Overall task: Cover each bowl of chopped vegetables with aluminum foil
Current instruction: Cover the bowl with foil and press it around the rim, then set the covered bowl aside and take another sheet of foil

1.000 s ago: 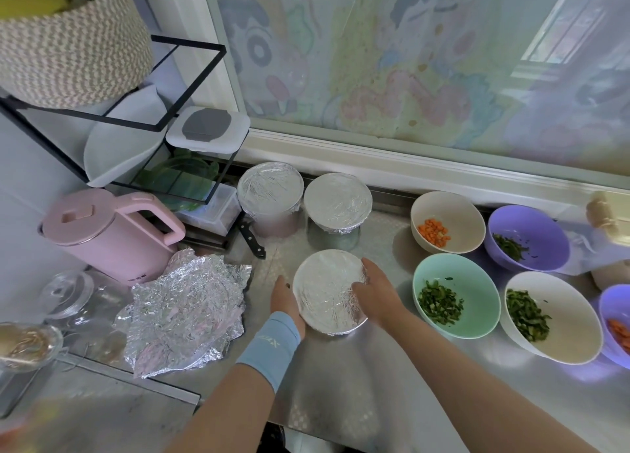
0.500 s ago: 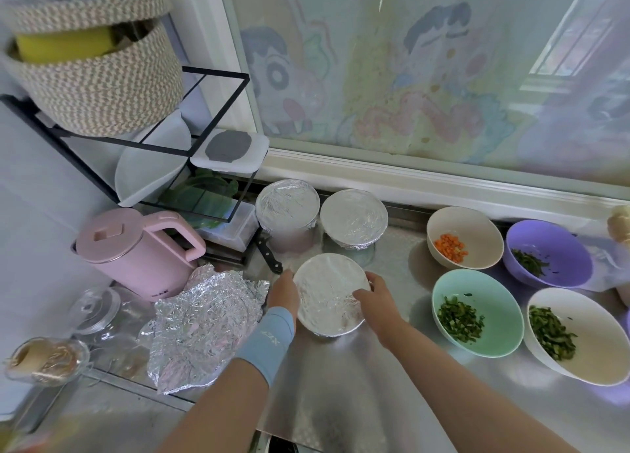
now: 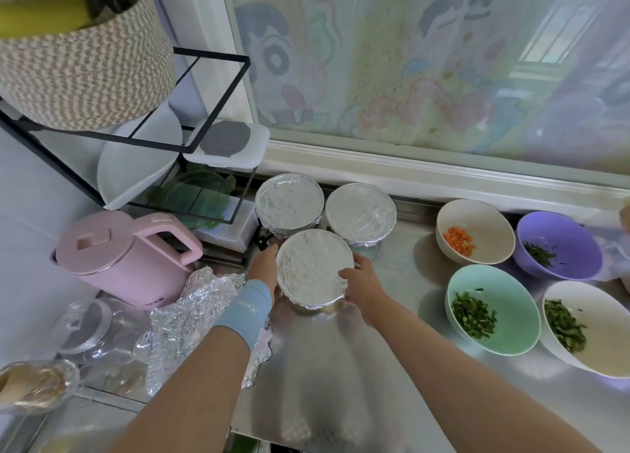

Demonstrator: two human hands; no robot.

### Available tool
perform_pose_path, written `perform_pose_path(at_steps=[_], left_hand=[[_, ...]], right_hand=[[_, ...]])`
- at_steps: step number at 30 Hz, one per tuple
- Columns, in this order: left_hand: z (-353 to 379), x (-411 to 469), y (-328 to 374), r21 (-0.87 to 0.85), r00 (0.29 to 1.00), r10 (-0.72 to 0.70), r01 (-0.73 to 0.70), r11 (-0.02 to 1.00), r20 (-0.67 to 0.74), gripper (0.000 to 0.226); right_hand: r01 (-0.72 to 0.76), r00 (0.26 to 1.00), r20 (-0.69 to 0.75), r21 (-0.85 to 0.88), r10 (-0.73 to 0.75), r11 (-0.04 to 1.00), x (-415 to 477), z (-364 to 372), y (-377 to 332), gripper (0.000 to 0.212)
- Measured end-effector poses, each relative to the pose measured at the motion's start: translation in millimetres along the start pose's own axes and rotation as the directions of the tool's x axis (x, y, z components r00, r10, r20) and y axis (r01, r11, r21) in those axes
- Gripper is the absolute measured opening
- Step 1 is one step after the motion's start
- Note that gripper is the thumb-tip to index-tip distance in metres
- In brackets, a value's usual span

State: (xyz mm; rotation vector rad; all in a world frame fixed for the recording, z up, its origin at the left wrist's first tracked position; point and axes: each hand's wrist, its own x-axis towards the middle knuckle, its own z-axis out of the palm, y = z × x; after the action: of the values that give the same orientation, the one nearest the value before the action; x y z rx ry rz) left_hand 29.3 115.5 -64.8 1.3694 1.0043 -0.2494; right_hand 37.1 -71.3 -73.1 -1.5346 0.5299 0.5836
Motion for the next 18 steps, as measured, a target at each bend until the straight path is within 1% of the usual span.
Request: perform_pose_path(at_steps=[1, 3, 5, 7, 9, 11, 12, 13, 14, 16, 18], left_hand=[[-0.7, 0.4, 2.3, 0.054, 1.0, 0.017, -0.017, 0.998, 0.002, 0.034], [-2.1, -4.7, 6.1, 0.143, 0.994, 0.098, -0.105, 0.984, 0.053, 0.035], [-5.5, 0.8, -2.3, 0.195, 0.979, 0.191, -0.203, 0.96, 0.076, 0.052], [-8.3, -8.2, -4.4, 0.3, 0.976, 0.212, -0.215, 0.929, 0.04, 0.062], [-4.1, -26.4, 1.9, 0.338, 0.954, 0.299, -0.279, 0.899, -0.007, 0.052], [4.8, -44.2, 9.0, 0.388, 0.891, 0.447, -0.385, 0.837, -0.079, 0.038], [12.0, -54.0, 11.7, 0.387, 0.866, 0.495, -0.433, 0.814, -0.074, 0.033], [21.0, -64.2, 14.8, 0.362, 0.854, 0.519, -0.473, 0.803, -0.037, 0.028], [32.6, -71.5, 16.9, 0.333, 0.849, 0.528, -0.506, 0.796, 0.028, 0.025], [60.1, -85.6, 18.8, 0.311, 0.852, 0.493, -0.524, 0.793, 0.178, 0.024], [90.1, -96.4, 16.1, 0.35, 0.841, 0.432, -0.532, 0.771, 0.325, 0.025]], right_hand=[[0.002, 1.0, 0.0, 0.0, -0.002, 1.0, 0.8, 1.4, 0.3, 0.047], [0.011, 1.0, -0.002, -0.003, -0.011, 1.0, 3.4, 2.0, 1.5, 0.045], [0.025, 1.0, 0.007, -0.031, -0.025, 0.999, 3.2, -1.4, 1.9, 0.048], [0.048, 0.999, 0.01, -0.12, -0.047, 0.992, -2.2, -8.2, 1.2, 0.057], [0.081, 0.995, -0.035, -0.267, -0.094, 0.96, -10.3, -19.5, -1.3, 0.059], [0.12, 0.985, -0.068, -0.406, -0.161, 0.906, -19.3, -34.0, -5.7, 0.053], [0.14, 0.979, -0.069, -0.465, -0.193, 0.874, -23.4, -42.0, -8.9, 0.049], [0.157, 0.972, -0.069, -0.518, -0.224, 0.841, -27.4, -51.0, -12.5, 0.046], [0.169, 0.965, -0.072, -0.562, -0.251, 0.81, -31.3, -60.9, -16.5, 0.045], [0.164, 0.959, -0.085, -0.609, -0.27, 0.776, -38.9, -84.0, -24.6, 0.044], [0.154, 0.952, -0.103, -0.653, -0.288, 0.742, -46.3, -110.5, -30.4, 0.043]])
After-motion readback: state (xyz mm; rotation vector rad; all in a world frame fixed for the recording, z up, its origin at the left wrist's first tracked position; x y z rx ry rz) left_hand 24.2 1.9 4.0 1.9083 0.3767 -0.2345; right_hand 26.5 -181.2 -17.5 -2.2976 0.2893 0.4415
